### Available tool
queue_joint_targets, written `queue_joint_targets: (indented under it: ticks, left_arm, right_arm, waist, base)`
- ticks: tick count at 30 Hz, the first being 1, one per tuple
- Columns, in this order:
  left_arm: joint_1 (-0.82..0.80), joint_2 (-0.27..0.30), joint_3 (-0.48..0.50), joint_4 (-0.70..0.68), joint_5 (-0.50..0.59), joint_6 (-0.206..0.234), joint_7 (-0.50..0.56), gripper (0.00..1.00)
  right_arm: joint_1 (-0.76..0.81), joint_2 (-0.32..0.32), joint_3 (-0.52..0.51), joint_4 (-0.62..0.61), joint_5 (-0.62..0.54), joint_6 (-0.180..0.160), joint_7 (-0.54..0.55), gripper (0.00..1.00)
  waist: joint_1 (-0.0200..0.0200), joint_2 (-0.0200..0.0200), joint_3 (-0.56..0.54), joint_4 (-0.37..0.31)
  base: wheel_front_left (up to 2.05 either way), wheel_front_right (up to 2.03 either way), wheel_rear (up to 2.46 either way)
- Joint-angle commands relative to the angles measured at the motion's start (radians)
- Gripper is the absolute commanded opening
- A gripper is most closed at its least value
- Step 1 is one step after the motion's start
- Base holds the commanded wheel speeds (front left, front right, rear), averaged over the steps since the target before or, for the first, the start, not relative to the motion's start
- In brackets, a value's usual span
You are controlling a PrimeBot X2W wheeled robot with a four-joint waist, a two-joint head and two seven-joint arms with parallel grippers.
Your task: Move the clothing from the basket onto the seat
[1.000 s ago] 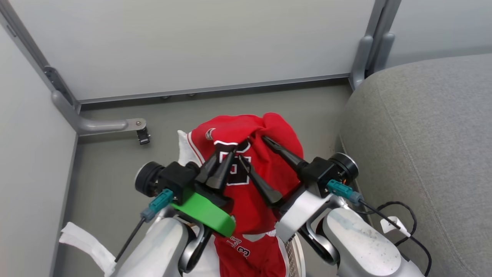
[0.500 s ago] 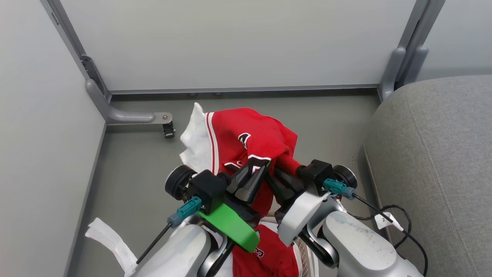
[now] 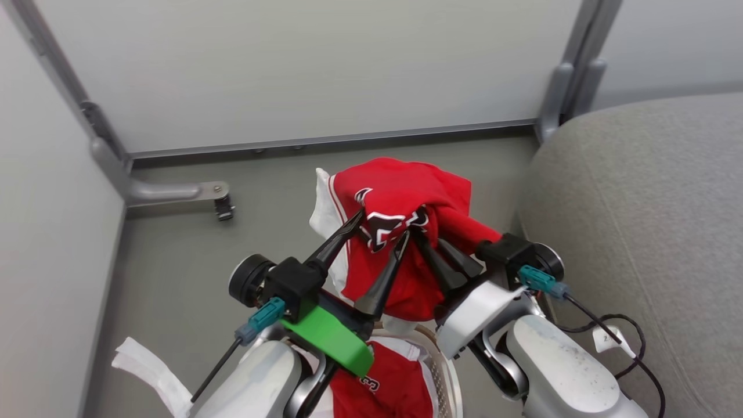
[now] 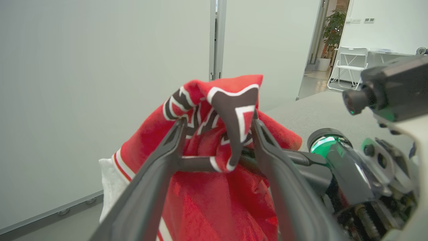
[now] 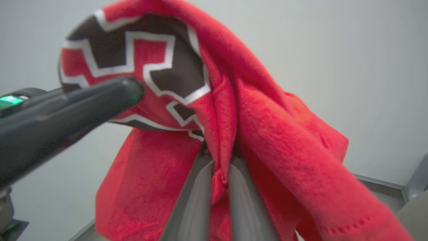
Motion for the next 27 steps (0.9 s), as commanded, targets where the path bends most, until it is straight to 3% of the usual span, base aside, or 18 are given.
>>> queue_joint_targets:
  ticks: [1, 10, 16, 21, 27]
  left_arm:
    - [0.016, 0.008, 0.007, 0.006, 0.008, 0.000, -0.003, 1.00]
    - [0.049, 0.021, 0.057, 0.015, 0.031, 0.000, -0.003, 1.00]
    - [0.052, 0.029, 0.057, 0.012, 0.038, 0.000, -0.003, 1.00]
    - [0.050, 0.041, 0.048, 0.011, 0.040, 0.000, -0.003, 1.00]
    - [0.023, 0.071, 0.024, 0.005, 0.037, 0.000, -0.003, 1.00]
  right_arm:
    - [0.024, -0.004, -0.019, -0.014, -0.013, -0.001, -0.001, 0.00]
    - [0.089, -0.003, -0.100, -0.075, -0.078, -0.001, -0.001, 0.00]
    - [0.123, -0.003, -0.148, -0.112, -0.106, -0.001, -0.001, 0.00]
    - [0.117, -0.003, -0.174, -0.118, -0.145, -0.001, -0.001, 0.00]
    - [0.046, -0.002, -0.267, -0.110, -0.232, -0.001, -0.001, 0.00]
  waist:
    - [0.0000, 0.0000, 0.010, -0.081]
    - [0.0000, 0.0000, 0.050, -0.347]
    - [0.0000, 0.0000, 0.088, -0.475]
    - [0.0000, 0.0000, 0.130, -0.528]
    - [0.0000, 0.0000, 0.205, -0.523]
  base:
    - [0.00, 0.00, 0.00]
    - [0.00, 0.00, 0.00]
    - [0.00, 0.00, 0.00]
    - [0.00, 0.00, 0.00]
    - [0.00, 0.00, 0.00]
